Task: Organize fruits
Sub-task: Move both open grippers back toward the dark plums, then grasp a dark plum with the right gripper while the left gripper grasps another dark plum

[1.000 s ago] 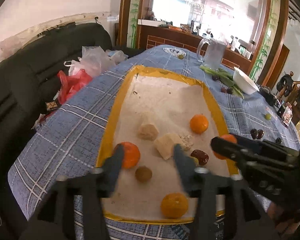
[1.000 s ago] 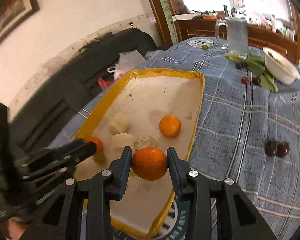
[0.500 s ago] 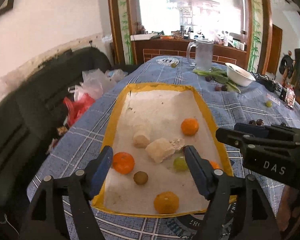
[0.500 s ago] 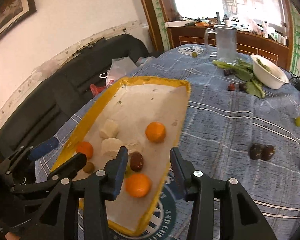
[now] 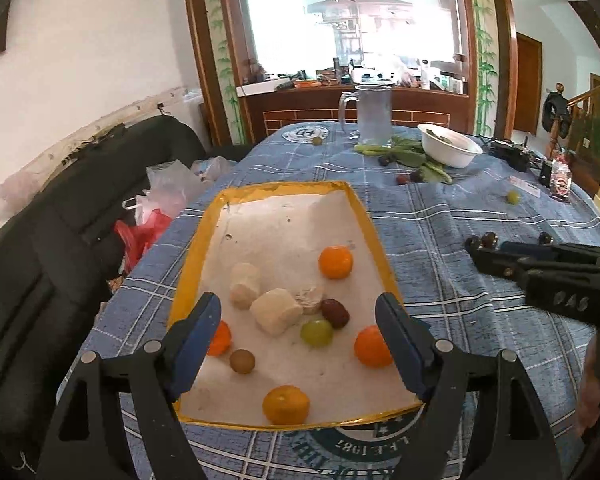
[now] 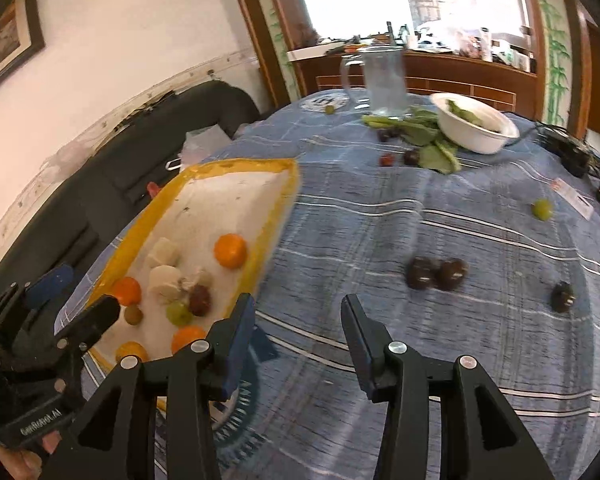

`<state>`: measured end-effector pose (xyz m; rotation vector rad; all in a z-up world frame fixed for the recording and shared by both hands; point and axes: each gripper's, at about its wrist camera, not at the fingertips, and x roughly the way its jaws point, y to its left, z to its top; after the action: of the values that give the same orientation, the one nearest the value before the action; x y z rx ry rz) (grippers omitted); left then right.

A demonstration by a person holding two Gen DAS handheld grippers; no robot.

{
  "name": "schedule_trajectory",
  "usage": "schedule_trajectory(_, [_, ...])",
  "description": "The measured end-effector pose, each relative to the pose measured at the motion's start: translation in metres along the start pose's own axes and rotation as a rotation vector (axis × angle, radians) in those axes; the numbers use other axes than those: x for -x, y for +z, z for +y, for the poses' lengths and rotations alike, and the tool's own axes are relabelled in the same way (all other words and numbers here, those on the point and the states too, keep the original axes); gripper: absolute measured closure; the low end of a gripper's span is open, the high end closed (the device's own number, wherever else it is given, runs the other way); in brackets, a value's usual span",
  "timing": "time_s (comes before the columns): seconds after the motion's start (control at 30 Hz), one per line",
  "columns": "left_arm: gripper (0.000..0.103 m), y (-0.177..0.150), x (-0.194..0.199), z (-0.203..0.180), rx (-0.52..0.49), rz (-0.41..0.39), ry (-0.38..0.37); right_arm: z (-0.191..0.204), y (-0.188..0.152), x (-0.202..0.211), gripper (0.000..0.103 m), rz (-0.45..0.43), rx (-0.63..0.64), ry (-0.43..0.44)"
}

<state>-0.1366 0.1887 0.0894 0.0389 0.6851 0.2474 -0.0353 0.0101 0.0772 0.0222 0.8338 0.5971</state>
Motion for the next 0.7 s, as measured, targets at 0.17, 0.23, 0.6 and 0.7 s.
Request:
schedule_trajectory(0.17, [0.024,0.019,0.0,0.006,0.062,0.009,-0.079,-0.055,0.006,0.036,0.054,-0.062,-0.056,-0.104])
schedule_trajectory(0.23, [0.024,0.028,-0.002,0.001,0.078,0.014,-0.118,-0.083,0.009,0.052,0.052,-0.088,-0.109,-0.145])
schedule_trajectory(0.6, [0.024,0.059,-0.026,-0.078,0.072,0.1,-0.348,-0.182,0.025,0.047,0.049,-0.096,-0.351,-0.187])
schedule_trajectory(0.7, [0.024,0.062,-0.038,-0.104,0.038,0.112,-0.36,-0.188,0.019,0.028,0.049,-0.066,-0.366,-0.173])
